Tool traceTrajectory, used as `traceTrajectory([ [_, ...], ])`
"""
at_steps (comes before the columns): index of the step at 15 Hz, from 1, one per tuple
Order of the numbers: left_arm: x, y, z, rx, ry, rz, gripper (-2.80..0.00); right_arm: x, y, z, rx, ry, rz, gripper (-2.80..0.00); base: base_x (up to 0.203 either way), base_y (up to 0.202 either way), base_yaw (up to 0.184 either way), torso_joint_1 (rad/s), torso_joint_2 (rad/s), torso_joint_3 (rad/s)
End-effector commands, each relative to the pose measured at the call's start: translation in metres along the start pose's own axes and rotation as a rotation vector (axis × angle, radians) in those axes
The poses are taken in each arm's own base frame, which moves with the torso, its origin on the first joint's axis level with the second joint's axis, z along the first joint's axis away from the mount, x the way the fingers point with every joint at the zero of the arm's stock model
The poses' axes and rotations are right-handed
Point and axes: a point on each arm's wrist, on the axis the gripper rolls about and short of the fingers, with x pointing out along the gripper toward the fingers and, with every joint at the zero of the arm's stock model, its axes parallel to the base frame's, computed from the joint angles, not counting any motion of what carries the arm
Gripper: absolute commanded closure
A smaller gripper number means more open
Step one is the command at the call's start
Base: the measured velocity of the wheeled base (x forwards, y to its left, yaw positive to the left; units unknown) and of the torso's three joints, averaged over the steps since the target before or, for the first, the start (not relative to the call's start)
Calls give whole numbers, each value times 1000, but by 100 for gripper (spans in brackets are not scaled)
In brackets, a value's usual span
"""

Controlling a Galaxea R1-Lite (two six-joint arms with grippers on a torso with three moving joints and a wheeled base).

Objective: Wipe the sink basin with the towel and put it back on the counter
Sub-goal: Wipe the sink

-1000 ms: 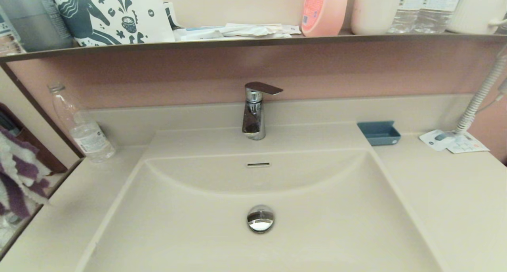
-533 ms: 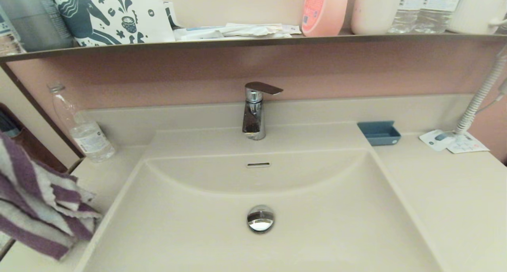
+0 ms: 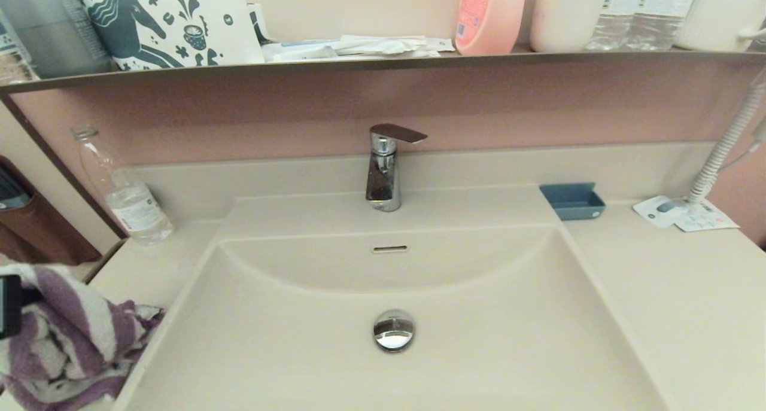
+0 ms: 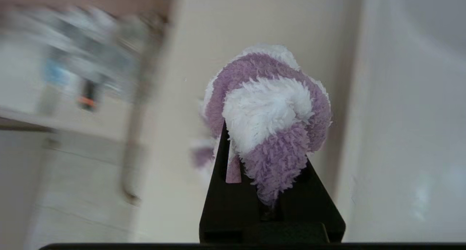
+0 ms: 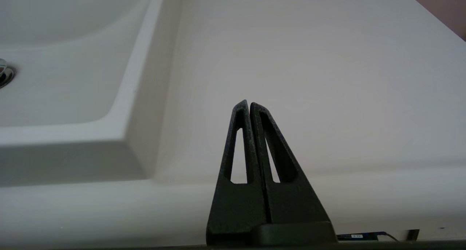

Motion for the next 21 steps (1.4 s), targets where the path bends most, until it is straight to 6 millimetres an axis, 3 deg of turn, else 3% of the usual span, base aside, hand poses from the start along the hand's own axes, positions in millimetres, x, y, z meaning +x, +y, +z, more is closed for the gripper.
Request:
traceTrajectory([
  [1,33,7,-9,-60,132,-104,0,0,0,0,0,1,0,0,0,0,0,0,0,0],
  [6,95,29,-17,-101,241,-224,0,0,0,0,0,1,0,0,0,0,0,0,0,0],
  [13,189,33,-41,-100,194,-243,0,0,0,0,0,1,0,0,0,0,0,0,0,0],
  [18,200,0,-31,-80,196,-333,0,0,0,0,0,1,0,0,0,0,0,0,0,0],
  [21,210,-6,-16,-93,172,-348,0,0,0,0,0,1,0,0,0,0,0,0,0,0],
])
